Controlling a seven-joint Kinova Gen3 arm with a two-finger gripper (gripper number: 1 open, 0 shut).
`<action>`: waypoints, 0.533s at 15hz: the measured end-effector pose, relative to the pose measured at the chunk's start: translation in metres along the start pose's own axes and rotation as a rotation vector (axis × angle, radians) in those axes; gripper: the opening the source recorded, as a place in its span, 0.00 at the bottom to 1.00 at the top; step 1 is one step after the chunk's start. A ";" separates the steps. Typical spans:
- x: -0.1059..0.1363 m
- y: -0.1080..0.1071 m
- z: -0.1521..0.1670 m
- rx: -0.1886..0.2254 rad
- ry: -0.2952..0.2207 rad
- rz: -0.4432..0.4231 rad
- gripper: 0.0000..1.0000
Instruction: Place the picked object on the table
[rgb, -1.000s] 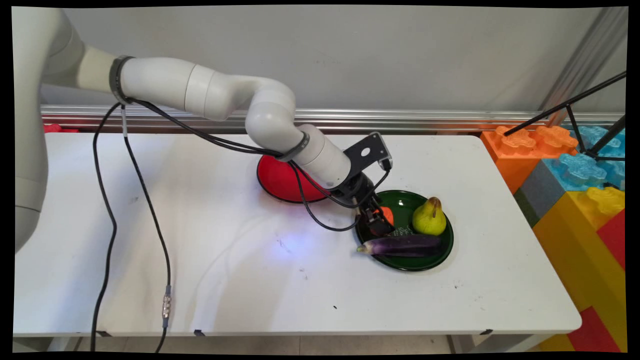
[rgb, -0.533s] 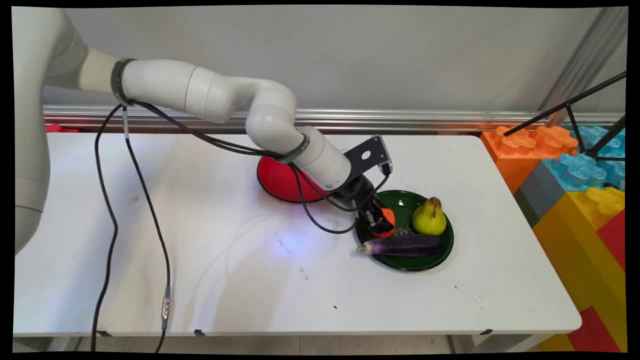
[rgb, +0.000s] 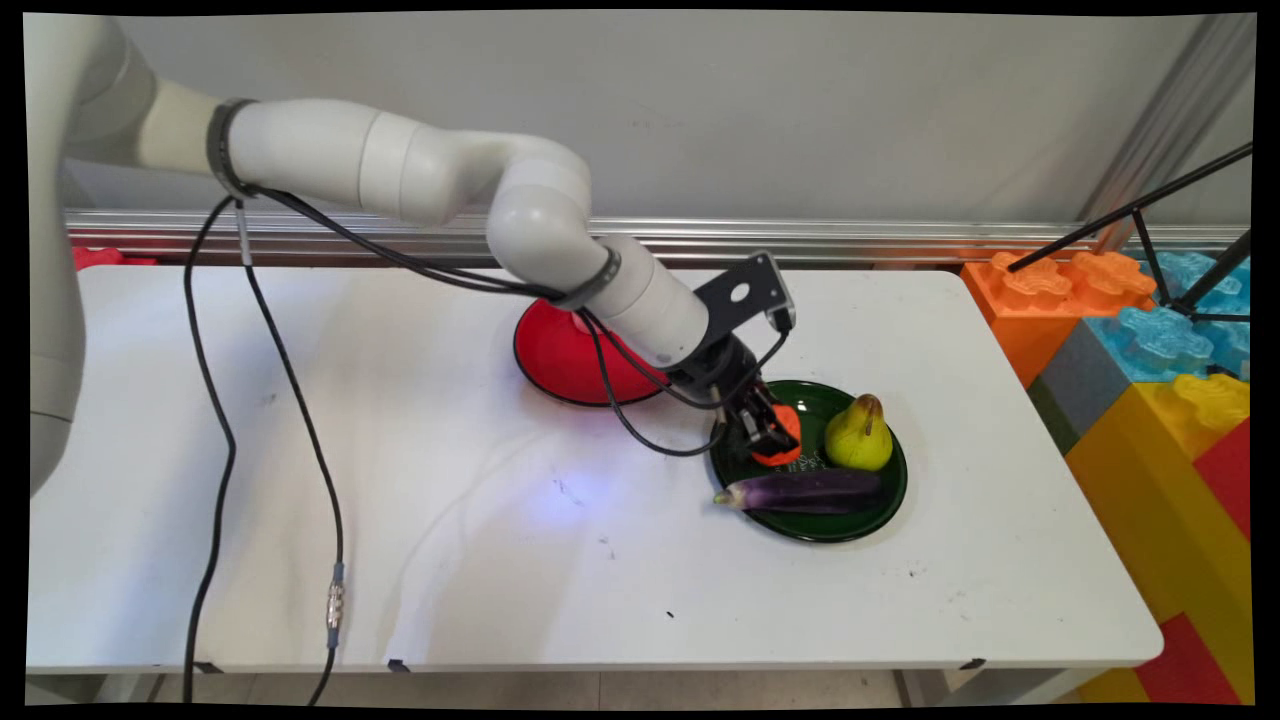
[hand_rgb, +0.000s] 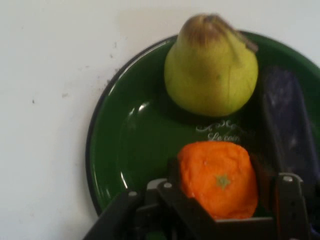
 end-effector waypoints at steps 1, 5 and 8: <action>0.003 0.001 -0.006 -0.001 0.002 -0.002 0.00; 0.013 0.003 -0.037 -0.014 0.008 -0.020 0.00; 0.014 0.001 -0.061 -0.028 0.006 -0.037 0.00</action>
